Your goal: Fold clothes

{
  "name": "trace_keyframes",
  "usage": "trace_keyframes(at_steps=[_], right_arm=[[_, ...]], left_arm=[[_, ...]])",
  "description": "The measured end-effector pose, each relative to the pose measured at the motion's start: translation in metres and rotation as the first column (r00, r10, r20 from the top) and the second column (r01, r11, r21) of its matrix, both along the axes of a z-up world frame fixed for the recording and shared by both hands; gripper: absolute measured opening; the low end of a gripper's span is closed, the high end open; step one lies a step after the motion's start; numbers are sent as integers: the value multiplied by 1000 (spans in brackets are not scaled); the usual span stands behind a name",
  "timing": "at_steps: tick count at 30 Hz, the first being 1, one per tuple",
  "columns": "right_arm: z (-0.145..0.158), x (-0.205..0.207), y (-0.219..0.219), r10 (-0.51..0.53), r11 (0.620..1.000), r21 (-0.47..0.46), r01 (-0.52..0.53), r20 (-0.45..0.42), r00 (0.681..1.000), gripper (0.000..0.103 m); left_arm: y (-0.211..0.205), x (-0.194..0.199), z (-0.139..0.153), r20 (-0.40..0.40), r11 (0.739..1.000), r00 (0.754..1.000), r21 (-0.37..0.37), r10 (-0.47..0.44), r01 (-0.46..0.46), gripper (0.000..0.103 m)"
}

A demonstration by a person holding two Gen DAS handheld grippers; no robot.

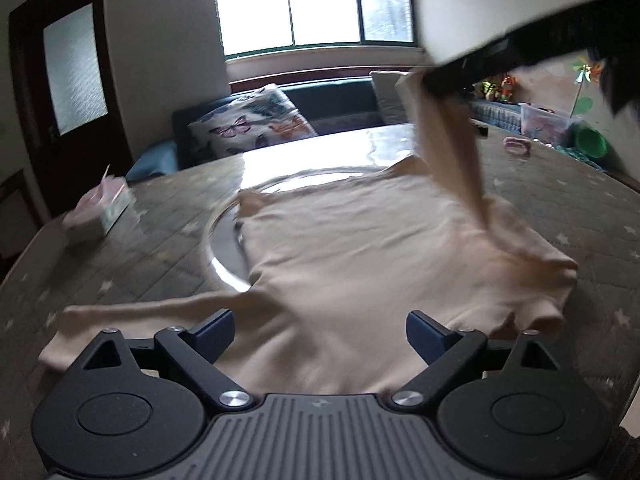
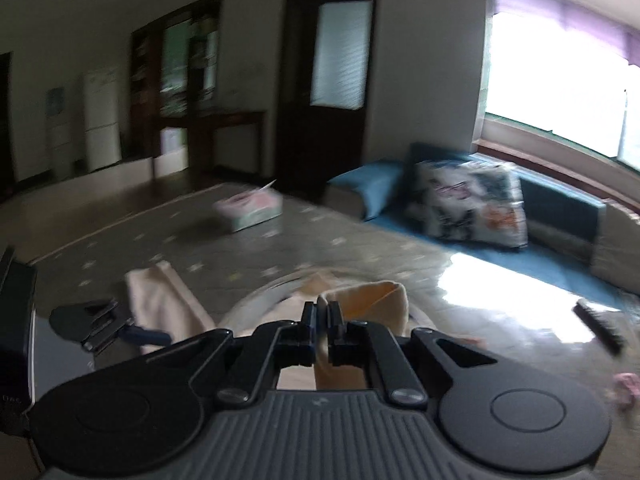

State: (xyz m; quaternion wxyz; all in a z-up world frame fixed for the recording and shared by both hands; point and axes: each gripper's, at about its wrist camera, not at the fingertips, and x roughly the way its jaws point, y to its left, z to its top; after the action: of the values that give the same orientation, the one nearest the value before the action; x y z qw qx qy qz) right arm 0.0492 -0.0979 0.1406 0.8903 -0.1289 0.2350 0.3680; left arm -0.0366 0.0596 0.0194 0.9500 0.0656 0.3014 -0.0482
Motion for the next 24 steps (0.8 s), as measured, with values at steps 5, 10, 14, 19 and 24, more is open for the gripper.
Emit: trace_keyframes(at_steps=[5, 10, 14, 19, 24], right_arm=[[-25, -15, 31, 91, 995, -40, -95, -74, 993, 10], [-25, -21, 14, 99, 993, -61, -104, -78, 992, 24], [-32, -17, -15, 51, 988, -143, -61, -77, 996, 24], [-58, -18, -54, -10, 970, -243, -25, -141, 990, 24], [-82, -27, -84, -68, 959, -285, 10, -193, 979, 26]], left_arm=[[4, -6, -4, -20, 1000, 1000, -12, -2, 1, 84], [2, -6, -3, -17, 1000, 1000, -11, -20, 20, 78], [-3, 3, -2, -15, 999, 999, -8, -37, 37, 76], [-4, 22, -10, -52, 1000, 999, -15, -16, 15, 59], [-3, 30, -15, -81, 999, 996, -46, -20, 16, 33]])
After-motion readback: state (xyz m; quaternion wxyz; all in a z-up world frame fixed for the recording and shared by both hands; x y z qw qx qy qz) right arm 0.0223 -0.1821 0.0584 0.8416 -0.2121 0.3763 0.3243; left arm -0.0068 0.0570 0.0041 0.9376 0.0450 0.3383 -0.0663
